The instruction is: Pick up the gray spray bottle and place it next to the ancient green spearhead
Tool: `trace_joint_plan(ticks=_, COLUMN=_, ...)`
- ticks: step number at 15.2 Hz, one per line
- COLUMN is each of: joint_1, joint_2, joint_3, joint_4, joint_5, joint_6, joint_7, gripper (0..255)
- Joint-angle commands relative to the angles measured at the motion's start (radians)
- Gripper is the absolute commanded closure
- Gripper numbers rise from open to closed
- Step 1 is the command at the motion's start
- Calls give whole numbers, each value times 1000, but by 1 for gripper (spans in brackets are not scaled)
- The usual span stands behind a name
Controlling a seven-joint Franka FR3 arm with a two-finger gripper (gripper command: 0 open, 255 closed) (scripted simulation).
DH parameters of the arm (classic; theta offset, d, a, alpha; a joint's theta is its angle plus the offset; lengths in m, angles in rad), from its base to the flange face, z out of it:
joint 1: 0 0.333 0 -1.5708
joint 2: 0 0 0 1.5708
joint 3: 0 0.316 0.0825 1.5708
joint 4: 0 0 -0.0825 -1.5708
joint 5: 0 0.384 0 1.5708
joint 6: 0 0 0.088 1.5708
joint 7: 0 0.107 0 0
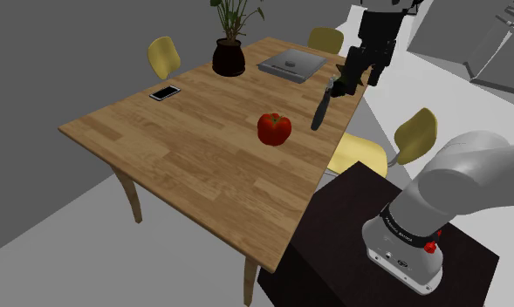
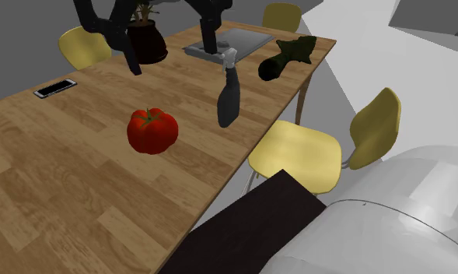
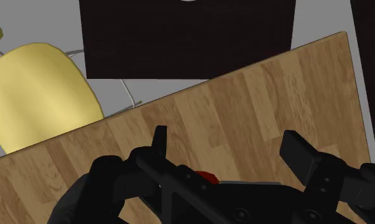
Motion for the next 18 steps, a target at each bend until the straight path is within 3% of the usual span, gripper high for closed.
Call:
trace_joint_plan(ticks=1, joint_1=0, joint_2=0, joint_3=0, joint_4=0, joint_5=0, joint_6=0, joint_7=0, gripper=0)
trace_joint_plan(ticks=11, joint_1=-159, joint_2=115, joint_3=130, joint_4=-206, joint_5=-49, joint_6=514, joint_7=355, gripper=0)
trace_joint_plan(ticks=18, joint_1=-342, joint_2=299, joint_3=241, joint_4=-246, joint_5=-175, joint_6=855, joint_7=664, gripper=0)
